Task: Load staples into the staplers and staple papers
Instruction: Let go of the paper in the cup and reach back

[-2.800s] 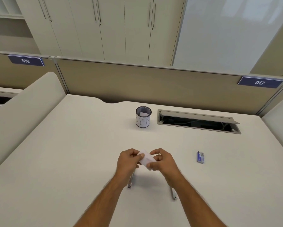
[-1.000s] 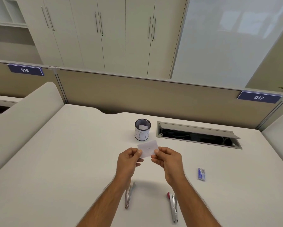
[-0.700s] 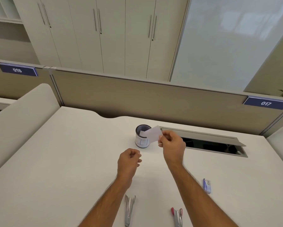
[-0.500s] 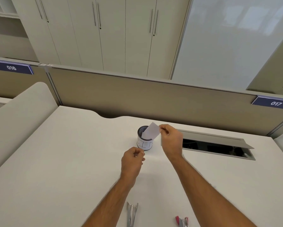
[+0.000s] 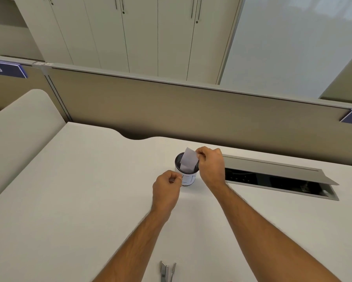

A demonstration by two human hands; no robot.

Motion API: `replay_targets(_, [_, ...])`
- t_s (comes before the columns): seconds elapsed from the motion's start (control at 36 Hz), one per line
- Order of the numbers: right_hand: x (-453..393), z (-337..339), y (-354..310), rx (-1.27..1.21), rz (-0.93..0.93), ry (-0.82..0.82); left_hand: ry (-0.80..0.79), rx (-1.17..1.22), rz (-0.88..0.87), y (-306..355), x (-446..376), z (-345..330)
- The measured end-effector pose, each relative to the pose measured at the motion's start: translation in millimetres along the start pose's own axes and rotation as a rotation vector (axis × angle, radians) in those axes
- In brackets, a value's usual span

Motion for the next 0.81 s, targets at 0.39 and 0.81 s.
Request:
replay_targets(0.39, [1,-20,-10,0.207,0.094,-0.148,0.064,-0.02,0.043,-21,-11,7])
replay_targets(0.81, [25,-6,-12,0.279,0.145,-0.314,0.055,-0.03,-0.007,-6,20,3])
Point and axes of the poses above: each hand's wrist, its own x-axis away from the middle knuckle, its own z-axis out of the back of the hand, y = z × x, the point moved 6 cm from there along -x, towards the middle knuckle, and after that the axes turned 5 degrees about z, right-handed, at the moved point
